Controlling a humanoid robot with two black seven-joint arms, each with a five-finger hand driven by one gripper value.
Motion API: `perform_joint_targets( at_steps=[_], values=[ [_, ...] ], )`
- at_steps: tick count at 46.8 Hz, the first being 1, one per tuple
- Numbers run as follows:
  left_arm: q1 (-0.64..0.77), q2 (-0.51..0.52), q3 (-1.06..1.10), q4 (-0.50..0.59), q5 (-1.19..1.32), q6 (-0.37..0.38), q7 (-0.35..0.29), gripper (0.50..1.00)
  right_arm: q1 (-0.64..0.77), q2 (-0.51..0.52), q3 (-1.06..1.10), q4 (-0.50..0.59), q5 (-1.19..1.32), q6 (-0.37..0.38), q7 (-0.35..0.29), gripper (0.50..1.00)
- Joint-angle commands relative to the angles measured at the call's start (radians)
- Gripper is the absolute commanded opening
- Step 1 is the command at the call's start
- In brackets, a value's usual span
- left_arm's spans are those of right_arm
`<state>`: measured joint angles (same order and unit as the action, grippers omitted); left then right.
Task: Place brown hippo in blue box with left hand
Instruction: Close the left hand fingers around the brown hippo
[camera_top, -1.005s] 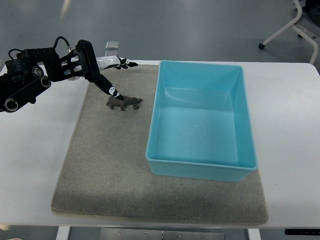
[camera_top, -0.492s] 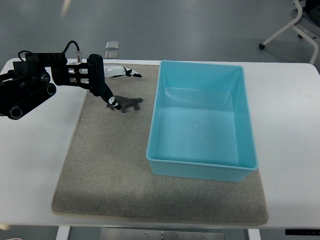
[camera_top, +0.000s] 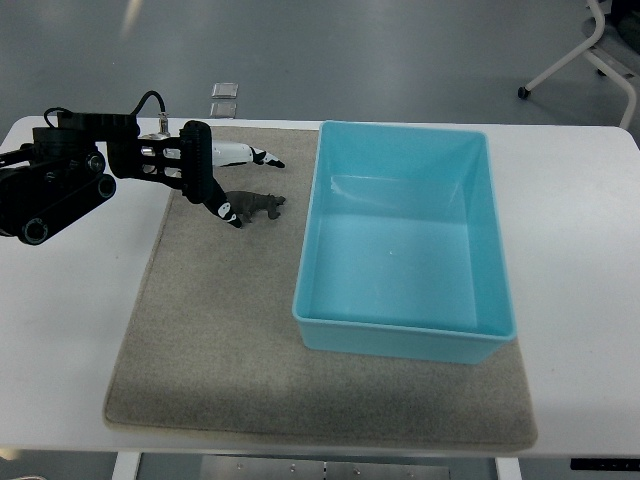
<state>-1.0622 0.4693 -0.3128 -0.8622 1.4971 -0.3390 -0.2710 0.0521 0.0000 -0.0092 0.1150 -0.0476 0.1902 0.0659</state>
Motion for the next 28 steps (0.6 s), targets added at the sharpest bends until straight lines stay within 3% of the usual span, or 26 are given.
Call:
perform_joint_targets(
  at_steps=[1,11,20,26,28],
  values=[
    [-0.001,-0.001,0.012,0.0,0.0,0.0,-0.001,0.994,0.0,0.0,0.0,0.0,0.0,0.0,0.0,0.936],
    [-0.009,-0.003,0.023,0.0,0.003,0.006,-0.001,0.962,0.0,0.0,0.0,0.0,0.0,0.0,0.0,0.936],
    [-0.009,-0.003,0.023,0.002,0.034,0.02,-0.001,0.836,0.0,0.0,0.0,0.0,0.0,0.0,0.0,0.936],
    [-0.009,-0.004,0.023,0.002,0.058,0.021,0.001,0.825,0.0,0.0,0.0,0.0,0.0,0.0,0.0,0.936],
    [-0.009,-0.005,0.023,0.002,0.06,0.021,0.001,0.799,0.0,0.0,0.0,0.0,0.0,0.0,0.0,0.936]
  ],
)
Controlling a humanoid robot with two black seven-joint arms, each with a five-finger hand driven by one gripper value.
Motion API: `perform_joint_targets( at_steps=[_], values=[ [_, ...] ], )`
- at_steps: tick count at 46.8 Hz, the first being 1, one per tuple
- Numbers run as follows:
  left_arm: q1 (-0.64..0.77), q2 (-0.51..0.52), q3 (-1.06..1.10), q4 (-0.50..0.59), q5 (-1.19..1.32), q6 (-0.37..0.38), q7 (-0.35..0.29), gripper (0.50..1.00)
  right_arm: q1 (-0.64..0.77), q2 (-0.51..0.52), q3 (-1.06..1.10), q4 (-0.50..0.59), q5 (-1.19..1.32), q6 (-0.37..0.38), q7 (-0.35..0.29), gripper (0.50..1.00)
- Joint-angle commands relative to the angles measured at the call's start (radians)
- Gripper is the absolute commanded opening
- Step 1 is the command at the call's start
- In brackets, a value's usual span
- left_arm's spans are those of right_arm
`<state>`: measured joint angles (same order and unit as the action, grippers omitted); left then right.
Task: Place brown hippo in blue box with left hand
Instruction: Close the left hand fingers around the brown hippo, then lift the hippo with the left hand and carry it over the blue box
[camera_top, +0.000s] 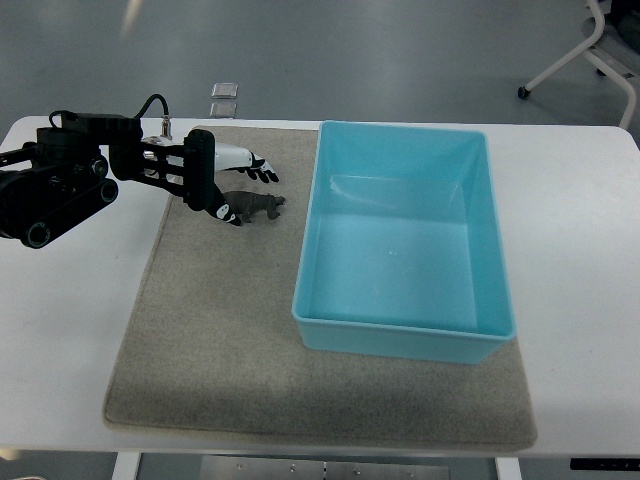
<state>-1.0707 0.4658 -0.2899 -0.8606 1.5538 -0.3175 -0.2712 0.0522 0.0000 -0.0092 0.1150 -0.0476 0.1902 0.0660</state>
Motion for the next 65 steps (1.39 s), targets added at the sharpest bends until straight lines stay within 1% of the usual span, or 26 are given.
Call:
perform_joint_targets(
  at_steps=[1,3,4,8,9,10,21,41,50,65],
  values=[
    [0.0,-0.001,0.0,0.0,0.003,0.0,0.001,0.776,0.0,0.0,0.0,0.0,0.0,0.0,0.0,0.936],
    [-0.002,-0.003,0.0,0.0,0.003,0.0,0.001,0.742,0.0,0.0,0.0,0.0,0.0,0.0,0.0,0.936],
    [-0.002,-0.003,0.0,0.0,0.003,0.0,0.001,0.714,0.0,0.0,0.0,0.0,0.0,0.0,0.0,0.936],
    [-0.008,-0.003,0.0,0.0,0.003,0.0,0.001,0.572,0.0,0.0,0.0,0.0,0.0,0.0,0.0,0.936],
    [-0.008,-0.003,0.0,0.0,0.005,0.0,0.001,0.527,0.0,0.0,0.0,0.0,0.0,0.0,0.0,0.936],
    [-0.011,-0.003,0.0,0.0,0.005,0.0,0.001,0.5,0.0,0.0,0.0,0.0,0.0,0.0,0.0,0.936],
    [-0.015,-0.003,-0.002,0.0,0.002,0.014,0.001,0.5,0.0,0.0,0.0,0.0,0.0,0.0,0.0,0.936],
    [-0.021,-0.003,-0.017,-0.002,-0.006,0.015,0.001,0.5,0.0,0.0,0.0,0.0,0.0,0.0,0.0,0.936],
    [-0.031,0.002,-0.02,-0.003,-0.011,0.067,0.001,0.5,0.0,0.0,0.0,0.0,0.0,0.0,0.0,0.936],
    [-0.081,0.007,-0.081,-0.003,-0.014,0.074,0.001,0.5,0.002,0.0,0.0,0.0,0.0,0.0,0.0,0.936]
  ],
)
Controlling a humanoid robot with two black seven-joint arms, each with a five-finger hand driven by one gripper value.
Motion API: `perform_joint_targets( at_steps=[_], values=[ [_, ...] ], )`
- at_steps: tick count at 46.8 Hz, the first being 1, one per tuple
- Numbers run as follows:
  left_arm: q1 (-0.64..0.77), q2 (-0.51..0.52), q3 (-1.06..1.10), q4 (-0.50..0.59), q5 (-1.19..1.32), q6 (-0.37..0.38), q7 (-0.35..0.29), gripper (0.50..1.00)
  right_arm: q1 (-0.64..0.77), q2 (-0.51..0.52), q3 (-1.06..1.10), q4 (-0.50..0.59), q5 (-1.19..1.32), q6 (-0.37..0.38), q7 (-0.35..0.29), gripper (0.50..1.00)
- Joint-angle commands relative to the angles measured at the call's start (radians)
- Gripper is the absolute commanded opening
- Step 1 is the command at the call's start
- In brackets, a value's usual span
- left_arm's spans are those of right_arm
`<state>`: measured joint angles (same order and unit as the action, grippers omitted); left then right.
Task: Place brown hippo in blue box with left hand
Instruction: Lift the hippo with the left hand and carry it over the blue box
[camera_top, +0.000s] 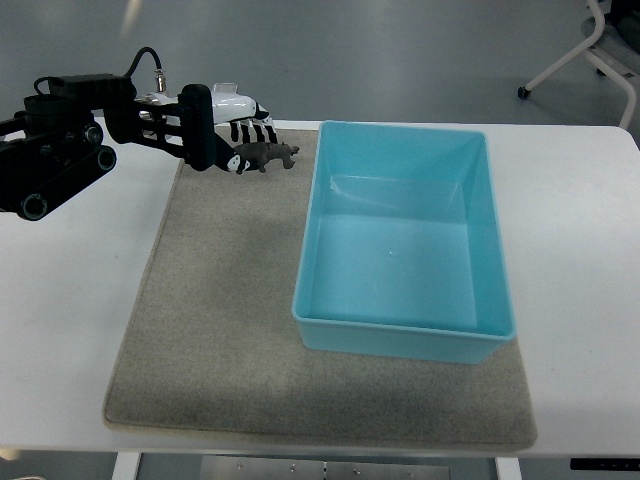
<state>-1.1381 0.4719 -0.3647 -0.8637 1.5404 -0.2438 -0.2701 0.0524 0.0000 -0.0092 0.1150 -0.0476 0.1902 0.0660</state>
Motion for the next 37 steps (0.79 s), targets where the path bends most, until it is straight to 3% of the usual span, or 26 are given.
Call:
perform_joint_targets(
  at_steps=[1,37],
  values=[
    [-0.018,0.001,-0.008,-0.001,0.0,0.0,0.0,0.5,0.0,0.0,0.0,0.0,0.0,0.0,0.0,0.936],
    [-0.015,-0.009,-0.097,-0.304,-0.017,0.006,0.0,0.5,0.0,0.0,0.0,0.0,0.0,0.0,0.0,0.936]
  ],
)
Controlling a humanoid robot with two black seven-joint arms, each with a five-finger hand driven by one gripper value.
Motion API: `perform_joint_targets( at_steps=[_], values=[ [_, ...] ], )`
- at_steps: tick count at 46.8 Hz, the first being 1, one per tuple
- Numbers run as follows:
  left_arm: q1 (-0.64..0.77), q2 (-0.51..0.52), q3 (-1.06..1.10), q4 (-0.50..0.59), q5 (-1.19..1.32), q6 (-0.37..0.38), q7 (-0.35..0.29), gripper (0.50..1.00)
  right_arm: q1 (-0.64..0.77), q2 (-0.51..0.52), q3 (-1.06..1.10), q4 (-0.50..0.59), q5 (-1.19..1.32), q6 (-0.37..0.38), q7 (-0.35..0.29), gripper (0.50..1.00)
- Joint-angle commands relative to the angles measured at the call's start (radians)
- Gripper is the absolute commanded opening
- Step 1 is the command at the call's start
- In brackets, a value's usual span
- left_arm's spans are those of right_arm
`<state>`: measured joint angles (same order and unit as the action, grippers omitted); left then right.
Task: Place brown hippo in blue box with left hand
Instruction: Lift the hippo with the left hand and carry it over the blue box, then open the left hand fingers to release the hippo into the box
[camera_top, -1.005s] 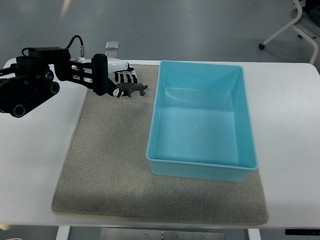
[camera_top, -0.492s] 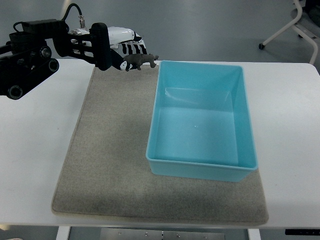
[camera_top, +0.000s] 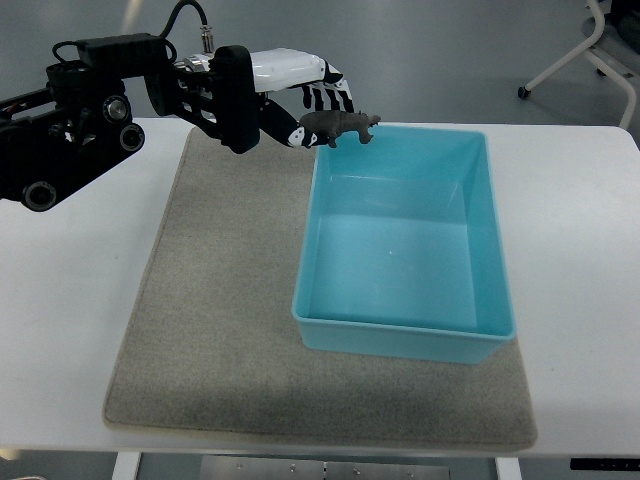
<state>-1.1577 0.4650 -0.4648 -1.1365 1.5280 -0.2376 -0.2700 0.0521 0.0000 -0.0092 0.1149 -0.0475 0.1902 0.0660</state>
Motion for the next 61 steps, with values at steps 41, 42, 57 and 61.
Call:
perform_joint_targets(
  at_steps=[41,42,57,61],
  values=[
    [0.093,-0.15,0.048,-0.045,-0.006,0.0,0.002,0.5,0.0,0.0,0.0,0.0,0.0,0.0,0.0,0.936],
    [0.093,-0.152,0.051,-0.042,-0.006,0.0,0.002,0.5,0.0,0.0,0.0,0.0,0.0,0.0,0.0,0.936],
    [0.11,-0.169,0.077,-0.012,-0.008,0.0,0.002,0.64,0.0,0.0,0.0,0.0,0.0,0.0,0.0,0.936],
    [0.118,-0.178,0.077,-0.012,-0.008,0.001,0.002,0.683,0.0,0.0,0.0,0.0,0.0,0.0,0.0,0.936]
  ],
)
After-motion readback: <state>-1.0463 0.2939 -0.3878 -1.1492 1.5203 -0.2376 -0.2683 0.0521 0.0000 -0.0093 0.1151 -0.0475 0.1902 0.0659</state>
